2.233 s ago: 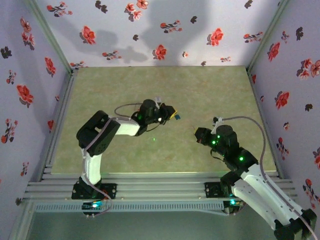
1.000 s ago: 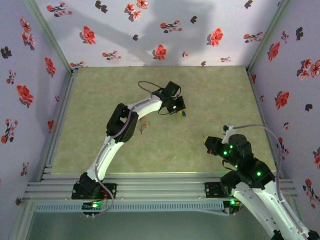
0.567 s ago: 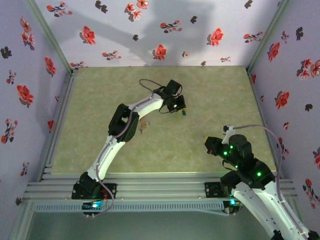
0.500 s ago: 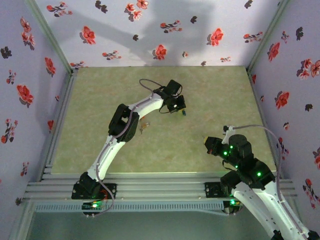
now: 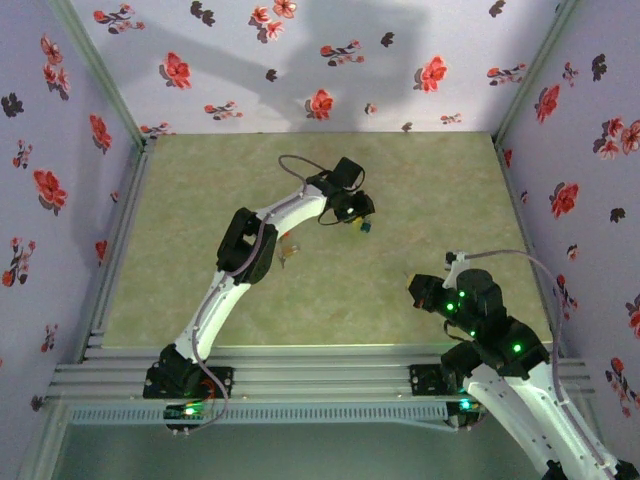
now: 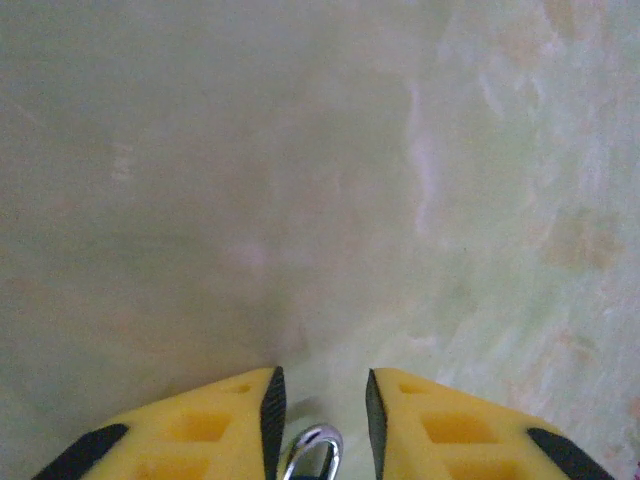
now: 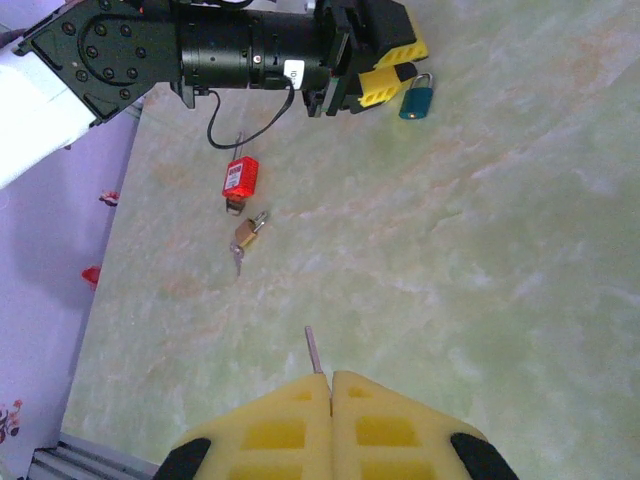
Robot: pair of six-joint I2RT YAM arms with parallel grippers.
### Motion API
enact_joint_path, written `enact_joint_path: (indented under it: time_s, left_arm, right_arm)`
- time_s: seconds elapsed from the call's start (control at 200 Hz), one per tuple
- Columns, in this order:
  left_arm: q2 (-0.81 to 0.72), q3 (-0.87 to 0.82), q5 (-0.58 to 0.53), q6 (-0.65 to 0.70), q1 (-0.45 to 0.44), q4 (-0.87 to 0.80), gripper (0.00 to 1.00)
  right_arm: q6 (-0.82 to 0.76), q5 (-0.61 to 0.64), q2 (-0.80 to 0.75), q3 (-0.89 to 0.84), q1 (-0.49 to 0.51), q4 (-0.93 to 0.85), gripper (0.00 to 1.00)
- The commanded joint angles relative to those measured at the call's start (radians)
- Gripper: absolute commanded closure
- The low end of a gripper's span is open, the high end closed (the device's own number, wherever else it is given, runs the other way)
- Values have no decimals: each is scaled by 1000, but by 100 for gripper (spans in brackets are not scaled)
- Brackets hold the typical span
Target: Lock with the key
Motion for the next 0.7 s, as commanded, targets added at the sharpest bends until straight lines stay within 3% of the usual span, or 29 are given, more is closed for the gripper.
enact_joint_path:
  time_s: [0.0,0.27,0.5,0.61,0.635,0.695]
  left_arm:
    - [32,23,-47,27,24,-83,65]
    - [-41,16,-68,56,59,-140,52]
    - [-218,-31,-129,140,83,-190,37]
    - [-345,-95,-204,192,82,-211,24]
    - [-380,-118,-221,203,82,-211,16]
    - [-467,-188,-256,226,81,-205,11]
  right_arm:
    - [12,-13,-4,-10,-7,17,100]
    - [13,-6,38,-38,-7,49,100]
    - [-2,-1,159,-39,-7,124,100]
    - [-4,-18,250,-41,-7,186,100]
    - [-4,-20,268,-44,-8,204,100]
    - [-2,-19,314,-44,-8,238,100]
